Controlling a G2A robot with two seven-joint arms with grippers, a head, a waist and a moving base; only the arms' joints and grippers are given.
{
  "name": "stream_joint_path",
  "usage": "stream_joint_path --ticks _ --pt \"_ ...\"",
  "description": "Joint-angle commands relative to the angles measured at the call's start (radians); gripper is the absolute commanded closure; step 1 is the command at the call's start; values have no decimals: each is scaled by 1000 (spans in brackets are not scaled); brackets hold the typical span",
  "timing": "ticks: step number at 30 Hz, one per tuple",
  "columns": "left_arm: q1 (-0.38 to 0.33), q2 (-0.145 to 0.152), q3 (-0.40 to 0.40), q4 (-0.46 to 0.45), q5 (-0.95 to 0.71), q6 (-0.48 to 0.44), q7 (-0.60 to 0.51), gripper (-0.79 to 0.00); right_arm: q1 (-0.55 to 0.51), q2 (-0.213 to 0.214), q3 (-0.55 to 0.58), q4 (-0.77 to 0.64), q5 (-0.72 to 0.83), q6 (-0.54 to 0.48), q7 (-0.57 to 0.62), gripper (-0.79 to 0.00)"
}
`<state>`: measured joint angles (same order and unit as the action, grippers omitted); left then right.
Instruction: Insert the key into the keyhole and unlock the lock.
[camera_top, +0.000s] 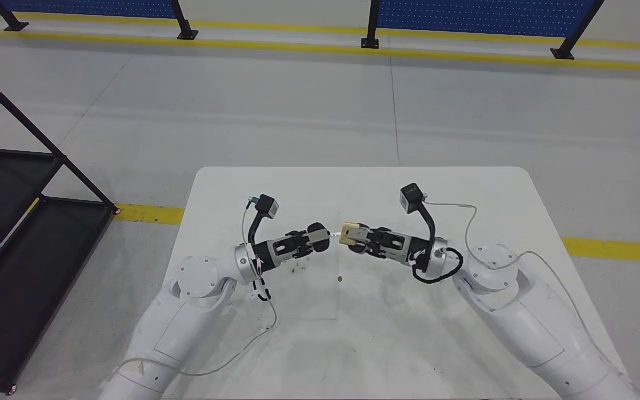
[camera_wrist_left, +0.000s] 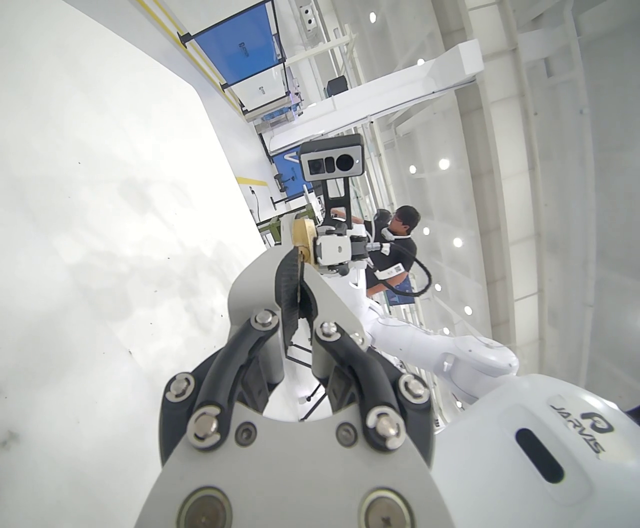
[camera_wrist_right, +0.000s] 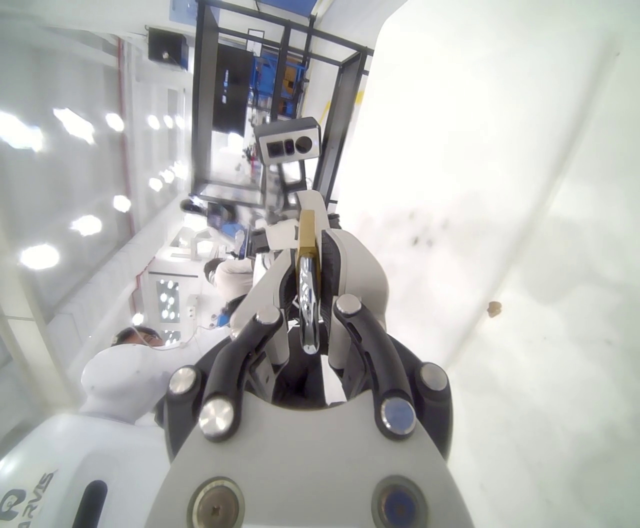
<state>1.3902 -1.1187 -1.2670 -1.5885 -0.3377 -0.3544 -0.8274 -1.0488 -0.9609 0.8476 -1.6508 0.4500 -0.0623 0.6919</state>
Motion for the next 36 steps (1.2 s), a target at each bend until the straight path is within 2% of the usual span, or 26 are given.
stream_joint_path --ticks 1,11,25,36 --pt "-1 0 2 1 0 0 -1 0 -1 -2 3 1 -1 2 4 0" --pt "6 5 -11 -5 2 0 -7 0 -13 -11 24 3 -14 7 17 0" --pt "15 37 -130 -68 49 28 -131 0 -12 -8 87 27 28 42 171 0" --pt "2 42 -149 -52 44 39 -160 0 -12 -8 87 27 28 42 171 0"
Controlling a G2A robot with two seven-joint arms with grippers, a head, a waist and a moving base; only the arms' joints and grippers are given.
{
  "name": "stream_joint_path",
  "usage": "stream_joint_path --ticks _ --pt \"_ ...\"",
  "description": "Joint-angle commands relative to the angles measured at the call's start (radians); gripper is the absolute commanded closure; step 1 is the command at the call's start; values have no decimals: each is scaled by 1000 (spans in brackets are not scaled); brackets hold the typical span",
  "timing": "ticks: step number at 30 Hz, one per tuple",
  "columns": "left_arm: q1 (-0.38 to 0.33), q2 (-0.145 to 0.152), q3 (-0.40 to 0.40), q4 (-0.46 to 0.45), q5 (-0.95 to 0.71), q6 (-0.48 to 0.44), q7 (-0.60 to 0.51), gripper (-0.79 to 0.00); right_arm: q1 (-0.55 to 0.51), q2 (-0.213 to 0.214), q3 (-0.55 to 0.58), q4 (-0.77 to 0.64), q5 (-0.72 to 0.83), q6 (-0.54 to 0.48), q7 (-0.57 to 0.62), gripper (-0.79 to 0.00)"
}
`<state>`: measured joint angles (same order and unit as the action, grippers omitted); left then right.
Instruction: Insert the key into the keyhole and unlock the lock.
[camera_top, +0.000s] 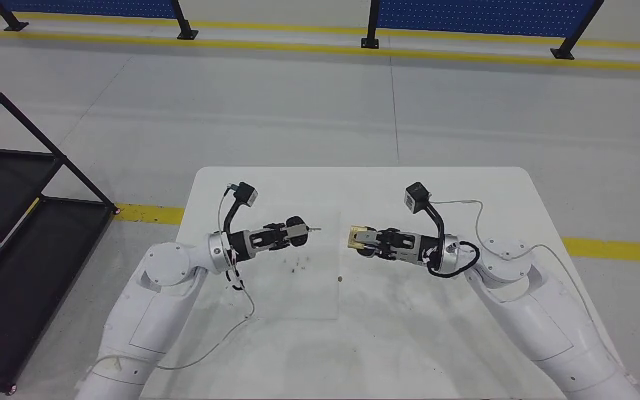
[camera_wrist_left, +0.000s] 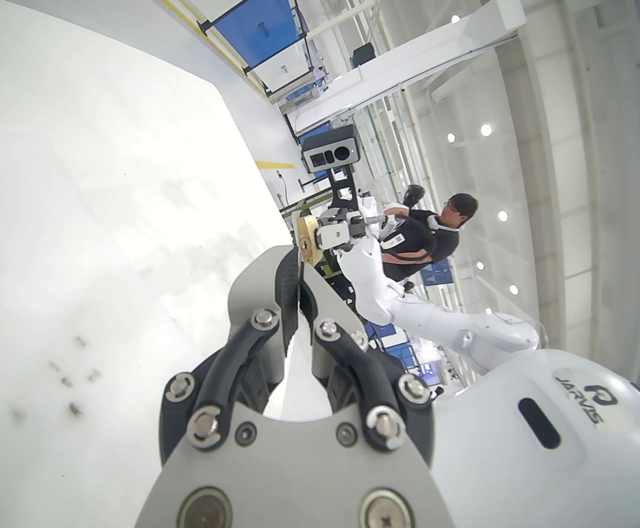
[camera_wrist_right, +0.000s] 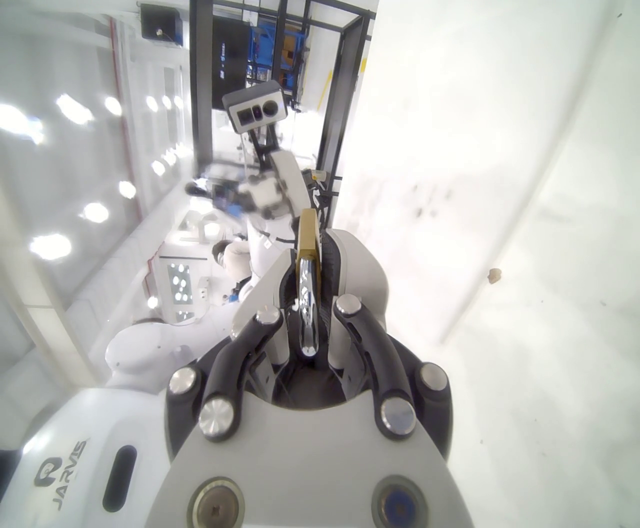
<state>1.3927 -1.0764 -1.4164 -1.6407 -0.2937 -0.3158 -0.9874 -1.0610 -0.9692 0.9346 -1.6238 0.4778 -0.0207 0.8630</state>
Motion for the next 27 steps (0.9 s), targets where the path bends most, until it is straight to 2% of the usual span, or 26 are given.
stream_joint_path --ticks 1,2,4,10,14,17,20,24,27 --pt "-1 -1 -1 -5 2 -10 14 0 0 0 0 0 0 0 0 0" --pt "-1 0 -3 -1 27 -36 34 0 0 0 0 0 0 0 0 0" --pt "-12 4 -20 2 201 -172 86 0 0 0 0 0 0 0 0 0" --pt "-3 6 -45 42 481 -488 246 0 0 0 0 0 0 0 0 0" --pt "-5 0 -69 54 721 -686 436 0 0 0 0 0 0 0 0 0" --pt "-10 -4 -69 -15 978 -696 588 0 0 0 0 0 0 0 0 0" --pt "-6 -1 -57 -58 1301 -696 798 0 0 0 0 0 0 0 0 0" --pt "-25 12 -19 -50 1729 -696 1109 0 0 0 0 0 0 0 0 0" --pt "-54 22 8 -10 1968 -667 1336 0 0 0 0 0 0 0 0 0"
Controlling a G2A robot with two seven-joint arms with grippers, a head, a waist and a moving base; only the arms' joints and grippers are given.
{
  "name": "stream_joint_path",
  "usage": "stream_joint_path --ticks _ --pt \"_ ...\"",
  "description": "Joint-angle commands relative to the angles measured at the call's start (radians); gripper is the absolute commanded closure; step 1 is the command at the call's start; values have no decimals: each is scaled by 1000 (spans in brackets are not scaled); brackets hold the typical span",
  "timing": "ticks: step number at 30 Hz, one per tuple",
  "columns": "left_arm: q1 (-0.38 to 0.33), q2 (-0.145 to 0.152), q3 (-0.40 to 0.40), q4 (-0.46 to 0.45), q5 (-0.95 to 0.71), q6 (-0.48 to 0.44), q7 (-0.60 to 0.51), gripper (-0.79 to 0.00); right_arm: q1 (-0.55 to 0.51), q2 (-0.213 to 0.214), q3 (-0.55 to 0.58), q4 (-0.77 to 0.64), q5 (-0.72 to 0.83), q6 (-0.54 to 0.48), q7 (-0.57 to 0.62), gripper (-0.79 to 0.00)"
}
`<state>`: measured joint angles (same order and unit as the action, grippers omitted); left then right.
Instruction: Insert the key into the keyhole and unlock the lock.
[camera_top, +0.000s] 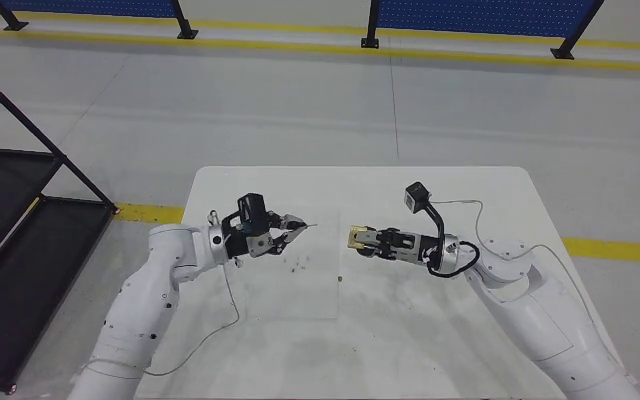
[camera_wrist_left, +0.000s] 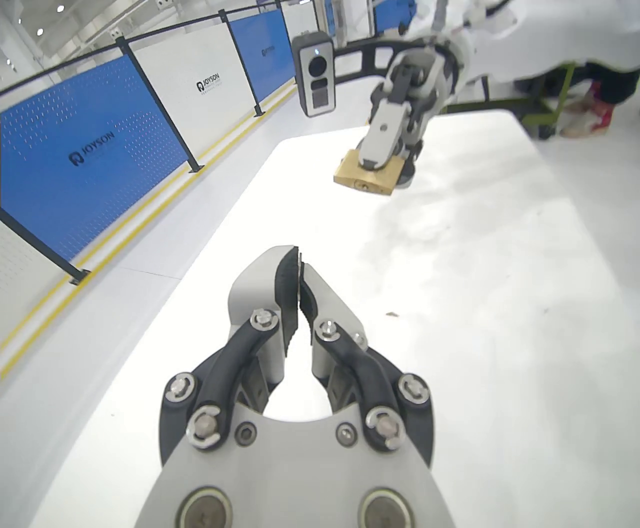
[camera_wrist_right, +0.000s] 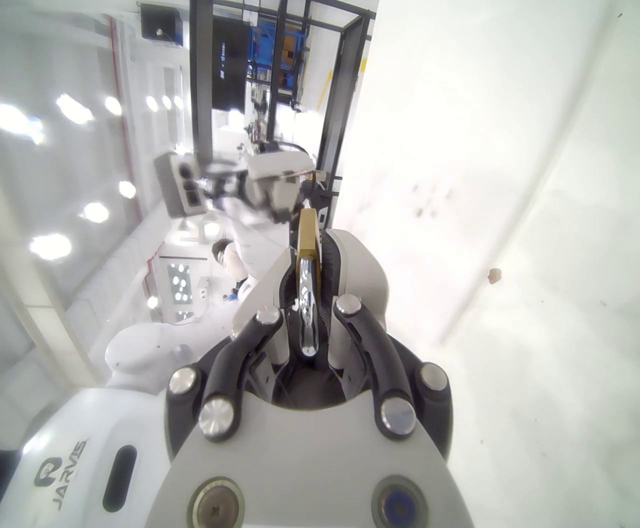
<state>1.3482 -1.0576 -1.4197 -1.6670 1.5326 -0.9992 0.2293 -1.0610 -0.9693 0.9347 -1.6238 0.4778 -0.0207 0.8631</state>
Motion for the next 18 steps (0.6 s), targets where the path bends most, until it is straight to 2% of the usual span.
stream_joint_path --ticks 1,5,16,18 --pt "-18 7 22 34 205 35 191 0 0 0 0 0 0 0 0 0" --pt "-61 26 72 107 443 114 422 0 0 0 0 0 0 0 0 0" --pt "-61 26 72 107 443 114 422 0 0 0 0 0 0 0 0 0" --pt "-58 26 77 103 442 161 414 0 0 0 0 0 0 0 0 0"
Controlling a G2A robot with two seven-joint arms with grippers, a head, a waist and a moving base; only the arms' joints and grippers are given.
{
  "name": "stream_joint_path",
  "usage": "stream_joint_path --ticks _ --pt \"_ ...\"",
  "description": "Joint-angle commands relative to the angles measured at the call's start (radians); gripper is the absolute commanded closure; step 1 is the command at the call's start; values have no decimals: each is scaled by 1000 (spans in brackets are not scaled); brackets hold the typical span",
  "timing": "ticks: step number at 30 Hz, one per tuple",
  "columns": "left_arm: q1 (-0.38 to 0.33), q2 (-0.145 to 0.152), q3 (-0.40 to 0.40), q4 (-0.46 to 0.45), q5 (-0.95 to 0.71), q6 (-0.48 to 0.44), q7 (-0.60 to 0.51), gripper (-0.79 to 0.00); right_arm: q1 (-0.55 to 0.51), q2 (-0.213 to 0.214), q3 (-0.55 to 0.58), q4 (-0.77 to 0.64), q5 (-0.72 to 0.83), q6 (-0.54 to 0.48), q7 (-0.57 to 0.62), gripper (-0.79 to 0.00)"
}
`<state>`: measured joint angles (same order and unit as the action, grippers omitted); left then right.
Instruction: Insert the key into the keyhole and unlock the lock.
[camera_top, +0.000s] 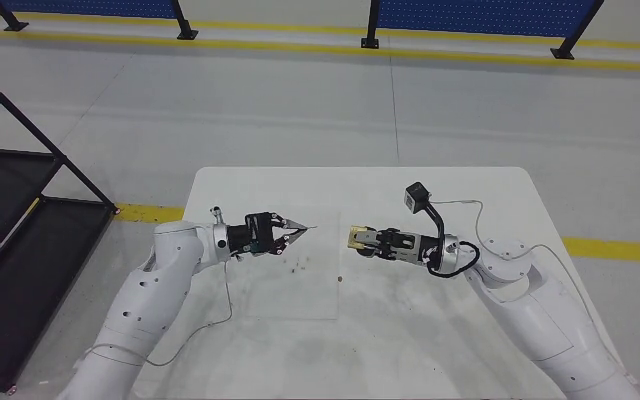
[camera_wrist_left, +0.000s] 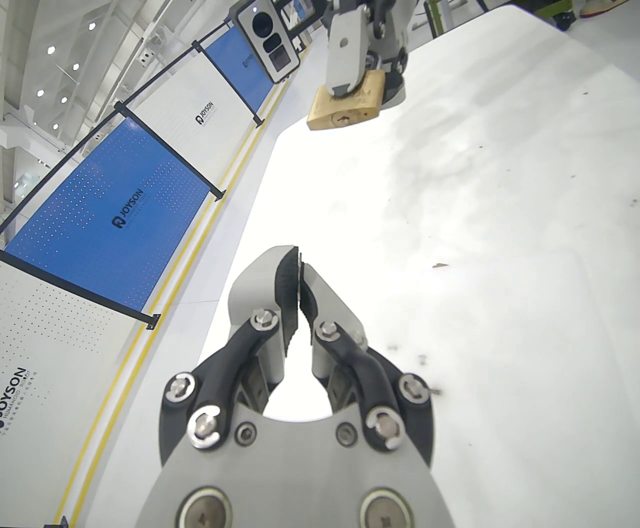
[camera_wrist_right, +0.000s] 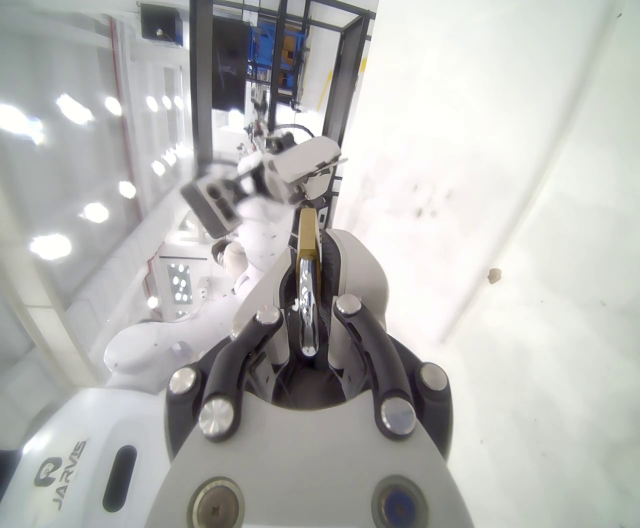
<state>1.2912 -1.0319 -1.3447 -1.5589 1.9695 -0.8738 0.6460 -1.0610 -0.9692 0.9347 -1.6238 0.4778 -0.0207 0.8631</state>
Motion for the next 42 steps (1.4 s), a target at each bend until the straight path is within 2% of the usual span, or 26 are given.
stream_joint_path --ticks 1,7,11,15,19,22,24,34,37,42 --pt "-6 3 9 -27 76 98 4 0 0 0 0 0 0 0 0 0" --pt "-26 25 41 41 370 445 265 0 0 0 0 0 0 0 0 0" --pt "-73 37 54 112 532 678 420 0 0 0 0 0 0 0 0 0" --pt "-128 42 76 173 590 812 566 0 0 0 0 0 0 0 0 0" --pt "-180 44 98 214 634 907 655 0 0 0 0 0 0 0 0 0" --pt "-209 41 109 259 585 919 696 0 0 0 0 0 0 0 0 0" --pt "-219 41 115 283 587 923 682 0 0 0 0 0 0 0 0 0" --pt "-219 41 115 283 587 923 682 0 0 0 0 0 0 0 0 0" --pt "-213 41 132 252 618 927 660 0 0 0 0 0 0 0 0 0" --pt "-216 47 151 194 691 994 669 0 0 0 0 0 0 0 0 0"
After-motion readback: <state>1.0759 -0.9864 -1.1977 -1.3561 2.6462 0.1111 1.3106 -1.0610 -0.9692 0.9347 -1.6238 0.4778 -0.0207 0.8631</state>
